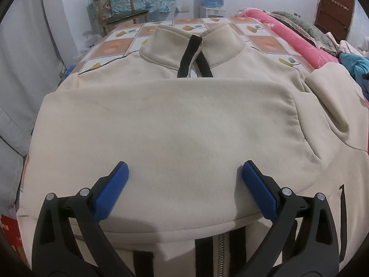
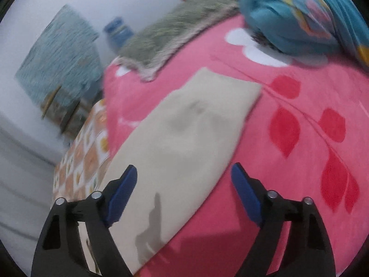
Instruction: Fold large clothes
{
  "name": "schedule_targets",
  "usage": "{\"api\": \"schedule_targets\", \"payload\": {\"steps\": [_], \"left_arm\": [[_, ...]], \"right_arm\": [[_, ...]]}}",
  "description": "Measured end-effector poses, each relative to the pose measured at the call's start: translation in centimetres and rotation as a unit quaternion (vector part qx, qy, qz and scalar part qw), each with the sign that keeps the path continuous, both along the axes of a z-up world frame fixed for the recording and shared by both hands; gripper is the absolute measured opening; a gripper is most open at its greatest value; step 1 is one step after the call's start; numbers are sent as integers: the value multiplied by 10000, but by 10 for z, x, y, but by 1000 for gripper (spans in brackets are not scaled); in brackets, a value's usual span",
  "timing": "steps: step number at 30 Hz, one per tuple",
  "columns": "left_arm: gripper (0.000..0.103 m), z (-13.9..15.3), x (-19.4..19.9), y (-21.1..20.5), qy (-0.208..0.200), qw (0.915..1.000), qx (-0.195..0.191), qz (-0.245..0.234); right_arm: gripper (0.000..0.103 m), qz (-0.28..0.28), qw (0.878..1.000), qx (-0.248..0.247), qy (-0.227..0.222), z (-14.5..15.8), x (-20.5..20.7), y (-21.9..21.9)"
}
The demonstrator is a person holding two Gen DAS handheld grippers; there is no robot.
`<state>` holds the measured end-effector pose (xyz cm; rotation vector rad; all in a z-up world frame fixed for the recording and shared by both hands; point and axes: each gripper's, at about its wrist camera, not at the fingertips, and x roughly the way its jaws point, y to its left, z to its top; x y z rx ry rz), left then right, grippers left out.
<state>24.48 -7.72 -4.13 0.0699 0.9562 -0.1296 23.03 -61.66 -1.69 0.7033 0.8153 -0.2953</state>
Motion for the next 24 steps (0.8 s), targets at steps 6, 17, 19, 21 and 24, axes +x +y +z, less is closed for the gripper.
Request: {"api": "schedule_targets", "payload": {"steps": [6, 17, 19, 21, 24], "left_arm": [[96, 0, 1, -1, -4, 10000, 6, 33], [96, -1, 1, 0, -38, 10000, 7, 36], [96, -1, 0, 0, -53, 10000, 5, 38], [96, -1, 0, 0, -54, 10000, 5, 37], [96, -1, 0, 0, -57, 10000, 3, 37]], "right_arm": [[60, -633, 9968, 497, 2, -27, 8, -48], [42, -1090, 9919, 635, -133, -38, 33, -83], [40, -1154, 9917, 563, -93, -37, 38, -85], [35, -1176, 9920, 457, -36, -36, 39, -84], [28, -1190, 9925, 277, 63, -34, 41, -83]]}}
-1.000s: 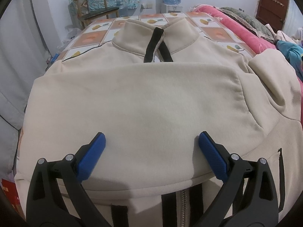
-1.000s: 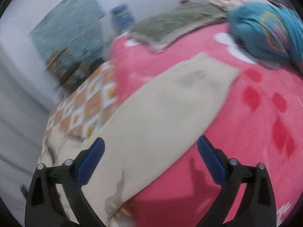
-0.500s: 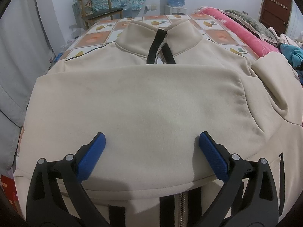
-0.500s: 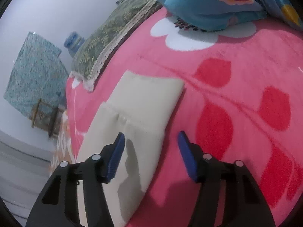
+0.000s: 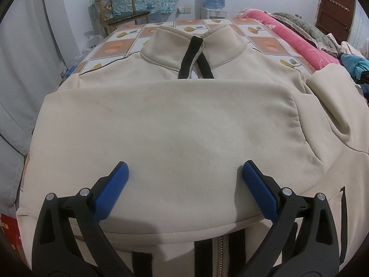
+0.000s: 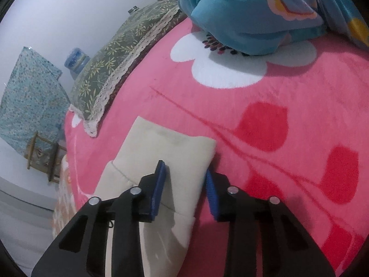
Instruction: Fold large clothes
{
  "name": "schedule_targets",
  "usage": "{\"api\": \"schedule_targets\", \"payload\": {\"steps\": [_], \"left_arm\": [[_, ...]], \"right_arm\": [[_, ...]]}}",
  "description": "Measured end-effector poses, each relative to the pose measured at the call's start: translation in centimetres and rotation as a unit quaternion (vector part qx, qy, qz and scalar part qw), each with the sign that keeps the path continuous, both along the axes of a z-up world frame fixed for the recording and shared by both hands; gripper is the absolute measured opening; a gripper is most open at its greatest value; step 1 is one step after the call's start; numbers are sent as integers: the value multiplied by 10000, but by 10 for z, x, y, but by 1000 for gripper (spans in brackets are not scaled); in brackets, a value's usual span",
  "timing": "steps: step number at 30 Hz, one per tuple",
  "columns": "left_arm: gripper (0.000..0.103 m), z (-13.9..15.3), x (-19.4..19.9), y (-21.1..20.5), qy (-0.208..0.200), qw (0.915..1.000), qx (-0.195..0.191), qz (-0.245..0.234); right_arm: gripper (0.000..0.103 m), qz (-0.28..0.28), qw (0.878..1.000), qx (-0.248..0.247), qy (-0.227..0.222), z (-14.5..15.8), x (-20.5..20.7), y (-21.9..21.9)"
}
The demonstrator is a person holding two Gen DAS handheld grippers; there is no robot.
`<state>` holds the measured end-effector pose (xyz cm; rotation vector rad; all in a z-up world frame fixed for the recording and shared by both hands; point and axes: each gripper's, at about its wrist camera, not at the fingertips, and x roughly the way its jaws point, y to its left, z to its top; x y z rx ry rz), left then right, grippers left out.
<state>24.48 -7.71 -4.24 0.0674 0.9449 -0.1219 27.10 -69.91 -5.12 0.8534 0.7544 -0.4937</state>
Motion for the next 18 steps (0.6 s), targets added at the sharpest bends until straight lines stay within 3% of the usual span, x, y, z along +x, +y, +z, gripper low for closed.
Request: {"api": "schedule_targets", "payload": {"steps": [6, 12, 18], "left_arm": [[96, 0, 0, 0, 4, 10000, 1, 1], [96, 0, 0, 0, -1, 10000, -4, 2], [96, 1, 0, -1, -24, 10000, -3, 3]], "right_arm": [[12, -45, 10000, -49, 19, 4, -7, -1], [9, 12, 9997, -215, -111, 20, -12, 8], [8, 285, 9972, -416, -557, 60, -25, 25]]}}
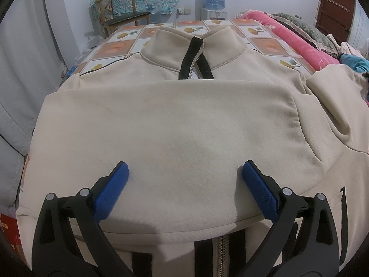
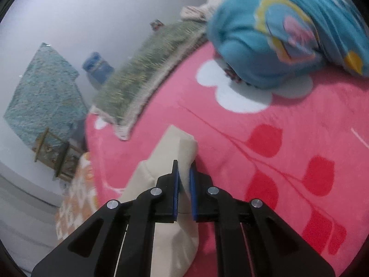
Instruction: Fold large clothes
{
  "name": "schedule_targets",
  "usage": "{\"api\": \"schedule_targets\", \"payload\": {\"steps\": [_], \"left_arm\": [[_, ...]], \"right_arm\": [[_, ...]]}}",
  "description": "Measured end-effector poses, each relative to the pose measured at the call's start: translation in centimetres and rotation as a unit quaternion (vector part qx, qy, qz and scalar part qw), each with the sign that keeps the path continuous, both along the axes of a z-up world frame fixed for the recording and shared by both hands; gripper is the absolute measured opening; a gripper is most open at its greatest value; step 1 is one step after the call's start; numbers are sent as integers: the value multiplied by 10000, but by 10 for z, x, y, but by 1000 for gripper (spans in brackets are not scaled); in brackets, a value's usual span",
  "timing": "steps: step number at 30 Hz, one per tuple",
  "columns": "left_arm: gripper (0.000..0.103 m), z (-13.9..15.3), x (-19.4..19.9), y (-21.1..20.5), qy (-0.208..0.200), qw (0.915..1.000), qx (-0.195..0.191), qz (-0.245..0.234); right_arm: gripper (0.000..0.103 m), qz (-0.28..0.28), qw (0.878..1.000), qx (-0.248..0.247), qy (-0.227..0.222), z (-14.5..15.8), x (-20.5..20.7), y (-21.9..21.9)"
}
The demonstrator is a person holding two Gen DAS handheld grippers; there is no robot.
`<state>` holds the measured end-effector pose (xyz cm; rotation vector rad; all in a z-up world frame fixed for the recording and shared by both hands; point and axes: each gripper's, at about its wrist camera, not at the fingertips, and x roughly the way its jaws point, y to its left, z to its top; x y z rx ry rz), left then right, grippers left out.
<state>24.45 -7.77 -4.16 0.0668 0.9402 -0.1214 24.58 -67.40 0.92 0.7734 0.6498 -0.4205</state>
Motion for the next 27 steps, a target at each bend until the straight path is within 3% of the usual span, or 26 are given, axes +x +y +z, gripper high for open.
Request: {"api": "schedule_targets", "payload": {"steps": [11, 17, 19, 24, 27], "left_arm": [[96, 4, -1, 6, -120, 9998, -88, 111], [95, 35, -32, 32, -511, 9972, -349, 420], [88, 45, -42, 43, -607, 9962, -401, 468], [60, 49, -60, 82, -512, 9937, -759, 641], [51, 46, -70, 111, -513, 9908, -1017, 729]], "right_arm": [[8, 883, 9917, -463, -811, 99, -32, 71], [8, 1565, 9760, -932, -1194, 162, -52, 145], [8, 1747, 9703, -1031, -1316, 177, -56, 169], [8, 2224, 9536, -1419, -1453, 205, -53, 250], [8, 2538, 9428, -1592, -1459, 210, -45, 304]]}}
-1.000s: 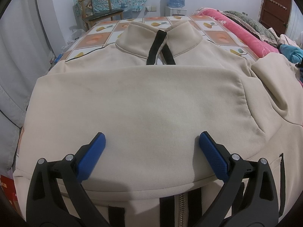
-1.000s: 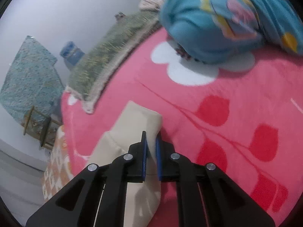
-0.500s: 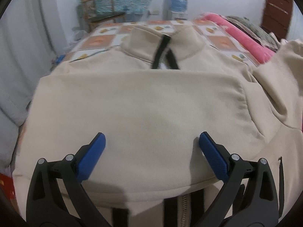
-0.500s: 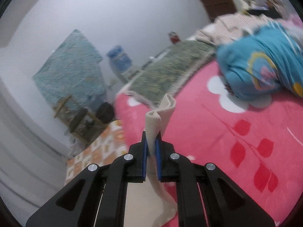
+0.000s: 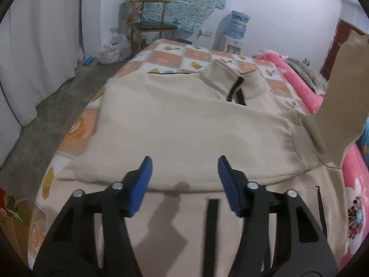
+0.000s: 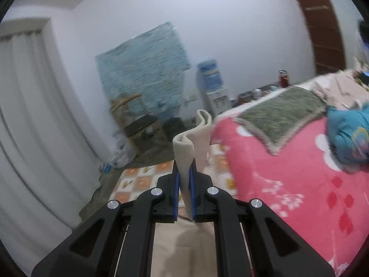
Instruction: Fold large clothes
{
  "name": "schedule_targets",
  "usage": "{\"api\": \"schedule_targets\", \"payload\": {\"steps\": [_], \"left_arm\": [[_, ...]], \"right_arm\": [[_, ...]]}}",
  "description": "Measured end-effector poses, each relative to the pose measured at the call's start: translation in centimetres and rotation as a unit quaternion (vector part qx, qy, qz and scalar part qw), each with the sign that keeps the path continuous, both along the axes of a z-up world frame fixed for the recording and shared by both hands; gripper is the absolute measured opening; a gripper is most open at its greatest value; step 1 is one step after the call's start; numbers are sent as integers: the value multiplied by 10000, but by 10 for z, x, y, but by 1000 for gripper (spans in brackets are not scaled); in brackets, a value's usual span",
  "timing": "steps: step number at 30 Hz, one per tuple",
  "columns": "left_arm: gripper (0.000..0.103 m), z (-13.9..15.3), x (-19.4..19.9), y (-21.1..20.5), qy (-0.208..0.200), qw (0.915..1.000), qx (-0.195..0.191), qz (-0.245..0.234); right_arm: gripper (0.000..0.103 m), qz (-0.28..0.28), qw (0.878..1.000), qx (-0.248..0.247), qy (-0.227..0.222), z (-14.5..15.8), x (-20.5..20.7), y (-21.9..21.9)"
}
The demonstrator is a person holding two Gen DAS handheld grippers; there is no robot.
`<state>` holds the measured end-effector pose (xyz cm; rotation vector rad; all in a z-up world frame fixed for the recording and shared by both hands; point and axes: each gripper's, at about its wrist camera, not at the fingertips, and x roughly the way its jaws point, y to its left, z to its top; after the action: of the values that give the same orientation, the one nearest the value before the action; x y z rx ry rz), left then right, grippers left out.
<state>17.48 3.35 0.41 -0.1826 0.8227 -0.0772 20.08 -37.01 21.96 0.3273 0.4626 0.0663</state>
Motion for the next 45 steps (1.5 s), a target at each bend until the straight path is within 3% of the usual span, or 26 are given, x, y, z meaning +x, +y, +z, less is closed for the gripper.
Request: {"api": "schedule_targets", "payload": {"steps": [6, 9, 11, 13, 14, 16, 19, 21, 24, 29, 34, 35, 41, 44, 45], "left_arm": [[39, -4, -23, 53, -85, 9994, -308, 103], [39, -2, -31, 71, -133, 9989, -448, 44], [39, -1, -35, 79, -148, 9985, -526, -43], [39, 0, -37, 84, -137, 9979, -618, -144], [39, -1, -38, 86, -131, 9977, -646, -165], [39, 0, -36, 89, -113, 9969, -746, -233], [38, 3, -32, 93, -127, 9961, -814, -301], [38, 5, -27, 93, -149, 9957, -848, -347], [38, 7, -5, 89, -115, 9954, -863, -393], [38, -7, 39, 80, 272, 9984, -484, -139], [38, -28, 58, 68, 565, 9984, 5, -39], [38, -29, 58, 66, 562, 9984, 108, -36], [36, -29, 49, 60, 589, 9973, 431, -74], [34, -31, 46, 61, 609, 9970, 464, -70], [33, -31, 45, 61, 611, 9970, 472, -72]], "right_arm": [[8, 824, 9958, -393, -77, -8, 14, 131], [9, 1517, 9854, -755, -183, -32, 15, 219], [13, 2369, 9655, -1077, 104, -69, 17, 286], [32, 3085, 9394, -1342, 653, -111, 21, 335], [35, 3394, 9228, -1512, 1018, -137, 22, 357], [35, 3605, 9086, -1644, 1323, -169, 21, 368], [39, 3419, 9197, -1371, 1360, -172, 23, 336], [48, 2992, 9384, -1015, 1402, -165, 29, 285], [48, 2224, 9611, -783, 1439, -159, 31, 205], [48, 1025, 9775, -684, 1709, -179, 18, 92], [48, 179, 9731, -332, 2275, -219, 31, 16], [43, 102, 9706, -192, 2399, -230, 31, 4], [30, 242, 9616, 198, 2726, -268, 51, -2], [8, 306, 9596, 23, 2795, -276, 63, 5], [7, 315, 9605, -55, 2764, -276, 64, 8]]}}
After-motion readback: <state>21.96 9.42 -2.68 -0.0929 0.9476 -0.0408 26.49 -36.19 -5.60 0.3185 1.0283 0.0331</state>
